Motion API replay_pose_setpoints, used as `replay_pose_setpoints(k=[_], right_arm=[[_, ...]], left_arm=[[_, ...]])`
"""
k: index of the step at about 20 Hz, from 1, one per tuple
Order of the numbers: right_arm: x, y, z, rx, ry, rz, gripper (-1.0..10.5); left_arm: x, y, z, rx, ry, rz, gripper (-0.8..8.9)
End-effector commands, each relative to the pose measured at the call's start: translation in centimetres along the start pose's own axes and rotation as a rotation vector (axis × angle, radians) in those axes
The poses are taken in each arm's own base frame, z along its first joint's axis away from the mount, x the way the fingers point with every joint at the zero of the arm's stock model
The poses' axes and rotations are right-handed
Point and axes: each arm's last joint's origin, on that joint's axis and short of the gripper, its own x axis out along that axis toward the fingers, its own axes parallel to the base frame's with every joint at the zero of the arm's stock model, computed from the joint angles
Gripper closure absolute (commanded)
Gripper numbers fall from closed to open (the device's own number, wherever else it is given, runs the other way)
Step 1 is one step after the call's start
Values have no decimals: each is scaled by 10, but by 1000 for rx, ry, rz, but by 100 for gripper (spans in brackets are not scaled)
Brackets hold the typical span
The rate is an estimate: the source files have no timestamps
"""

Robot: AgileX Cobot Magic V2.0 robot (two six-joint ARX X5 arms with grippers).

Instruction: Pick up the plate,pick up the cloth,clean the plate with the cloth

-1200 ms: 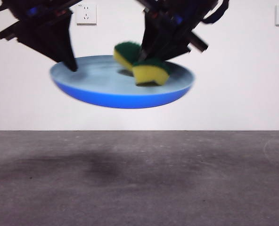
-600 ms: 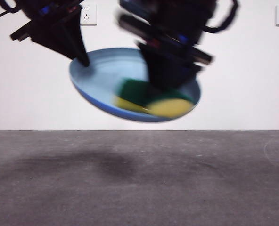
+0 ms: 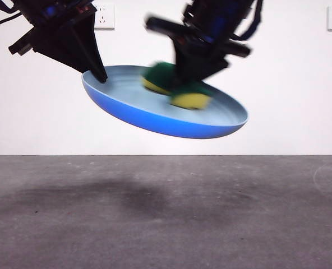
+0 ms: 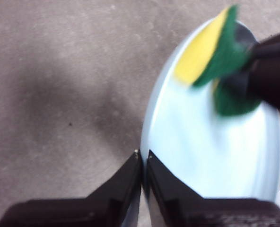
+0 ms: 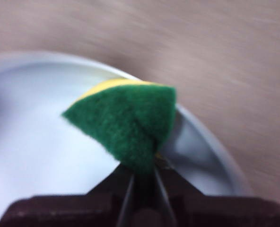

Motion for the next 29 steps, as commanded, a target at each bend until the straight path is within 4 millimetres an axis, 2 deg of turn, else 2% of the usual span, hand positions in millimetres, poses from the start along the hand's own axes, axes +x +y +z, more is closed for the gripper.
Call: replay_pose_setpoints(k=[1,3,5,7,9,11,13,14,17,19,21,25,26,29], right_arm=[[4,14,-6,49,39,270,959],[3,24,-13,39,115,345,959],[1,24,-25,13,240,312,959],[-1,19,-36,-22,345,156,959],[-3,10,-42,-74,397,-105,959],[-4,-1,-37,-104,348,-350,959],[-3,-6,-23,-79,198,-431,959],[-3,-7,-13,-47,96,-393,959],[-13,0,11,25,-149,-142,959],[-28,5,19,71,-220,-3,958],[-50,8,23,86,-269,56,959],[-113,7,28,86,-431,70,959],[-132,6,27,87,-476,69,959],[-174,3,19,91,-547,58,959]], left_arm=[[-3,-10,7,21,-63,-100,822],[-4,-10,11,8,-110,-109,822],[-5,-7,15,-3,-145,-107,822],[-5,-5,15,-8,-137,-102,822],[-5,-5,12,-12,-109,-96,822],[-5,-4,8,-15,-72,-88,822],[-4,-5,4,4,-30,-83,822],[-4,-6,2,15,-10,-79,822],[-3,-6,-3,49,23,18,822],[-2,-2,-5,54,25,129,822],[-2,1,-4,57,6,244,822],[7,15,-1,62,1,384,822],[14,21,1,50,3,395,822],[35,42,3,8,45,433,822]])
